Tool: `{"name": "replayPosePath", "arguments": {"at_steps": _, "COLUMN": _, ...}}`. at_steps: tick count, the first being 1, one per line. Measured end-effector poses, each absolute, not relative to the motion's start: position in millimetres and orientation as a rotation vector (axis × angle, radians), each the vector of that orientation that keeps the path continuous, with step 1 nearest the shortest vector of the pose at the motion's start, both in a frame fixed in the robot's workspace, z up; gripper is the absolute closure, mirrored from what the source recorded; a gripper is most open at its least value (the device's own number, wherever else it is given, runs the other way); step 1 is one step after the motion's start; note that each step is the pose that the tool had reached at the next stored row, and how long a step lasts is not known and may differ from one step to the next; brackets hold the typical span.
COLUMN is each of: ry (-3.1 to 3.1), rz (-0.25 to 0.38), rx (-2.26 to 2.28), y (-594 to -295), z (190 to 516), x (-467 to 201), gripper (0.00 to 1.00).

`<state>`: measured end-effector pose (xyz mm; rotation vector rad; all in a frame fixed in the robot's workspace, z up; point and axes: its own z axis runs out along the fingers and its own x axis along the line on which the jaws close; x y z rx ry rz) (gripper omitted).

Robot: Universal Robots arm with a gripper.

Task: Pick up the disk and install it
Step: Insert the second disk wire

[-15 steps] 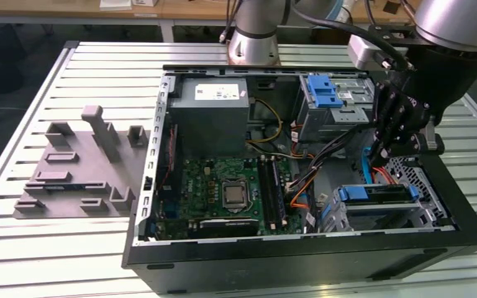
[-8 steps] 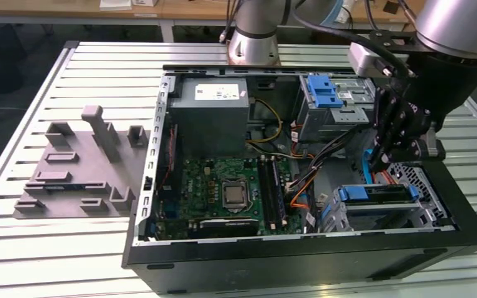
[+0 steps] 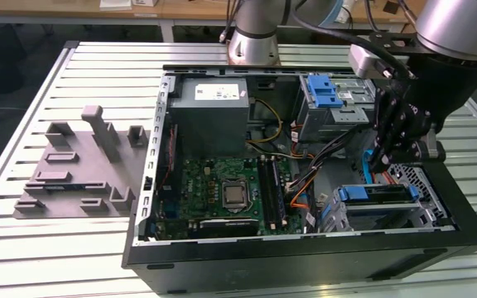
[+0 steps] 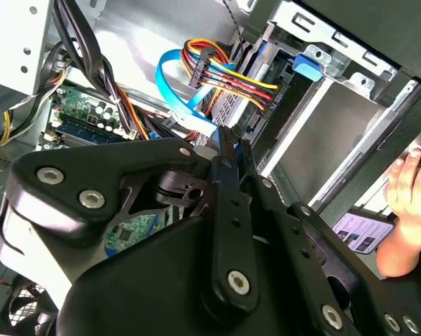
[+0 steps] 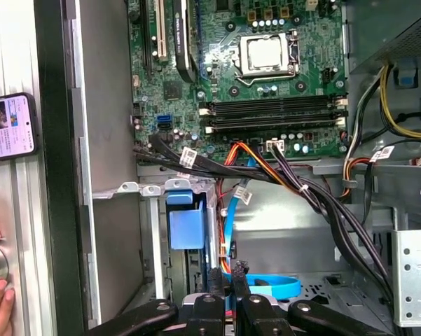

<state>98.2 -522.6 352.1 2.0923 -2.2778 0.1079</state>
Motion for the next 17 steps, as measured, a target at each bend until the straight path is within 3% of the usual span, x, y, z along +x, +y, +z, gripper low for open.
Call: {"name": "replayPosePath", "arguments": {"at_steps": 17, "ry": -2.279, "rz": 0.106, "rx": 2.093, "y": -532.8, "z": 343.5, "x": 99.7, "gripper": 0.84}}
